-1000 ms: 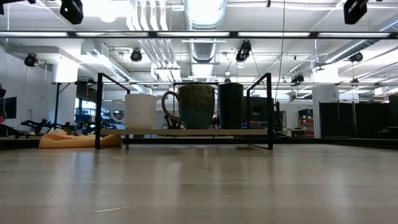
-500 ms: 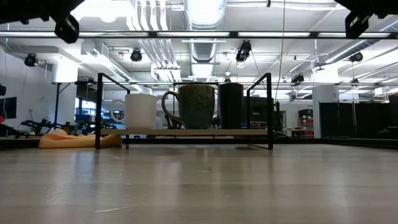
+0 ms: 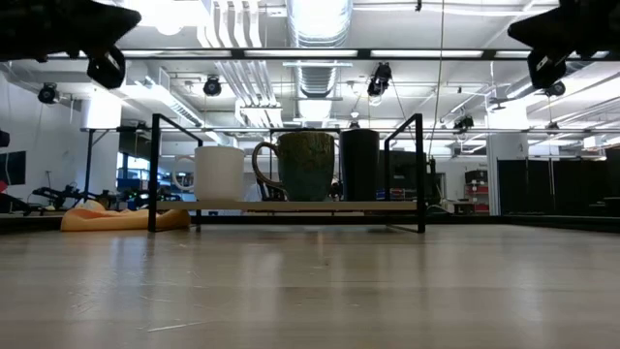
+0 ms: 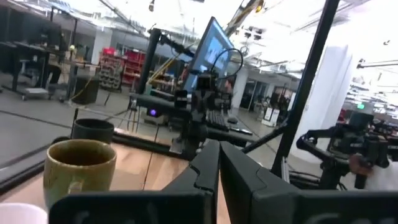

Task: Stack small to large cups/mugs on shelf
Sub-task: Return to Home Position

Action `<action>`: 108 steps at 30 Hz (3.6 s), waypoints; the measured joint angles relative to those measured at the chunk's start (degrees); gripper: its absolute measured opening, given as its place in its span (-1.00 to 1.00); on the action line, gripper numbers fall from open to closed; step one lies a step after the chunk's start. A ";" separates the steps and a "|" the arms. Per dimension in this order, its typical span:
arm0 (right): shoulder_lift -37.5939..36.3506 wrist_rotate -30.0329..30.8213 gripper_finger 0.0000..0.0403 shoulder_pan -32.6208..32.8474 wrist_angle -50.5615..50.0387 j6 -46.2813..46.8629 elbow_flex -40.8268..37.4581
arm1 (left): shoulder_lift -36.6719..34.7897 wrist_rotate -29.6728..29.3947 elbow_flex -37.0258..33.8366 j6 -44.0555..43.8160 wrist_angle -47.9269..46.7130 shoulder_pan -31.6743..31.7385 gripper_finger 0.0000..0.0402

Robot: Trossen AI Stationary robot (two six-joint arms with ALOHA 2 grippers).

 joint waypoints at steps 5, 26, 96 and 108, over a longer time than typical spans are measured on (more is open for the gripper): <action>0.00 0.02 -0.96 0.00 7.57 -0.20 -4.77 | -0.77 -0.52 -3.23 -0.09 5.55 0.00 -1.00; -0.02 1.58 -0.96 -0.04 23.39 4.74 -16.98 | -0.34 -1.60 -12.81 -4.42 16.75 0.00 -1.00; 0.15 1.81 -0.96 -0.03 17.67 7.69 -16.89 | 2.99 1.33 -13.01 3.26 5.47 0.02 -1.00; 0.15 1.81 -0.96 -0.03 17.68 7.70 -16.89 | 2.99 1.36 -13.01 3.26 5.84 0.02 -1.00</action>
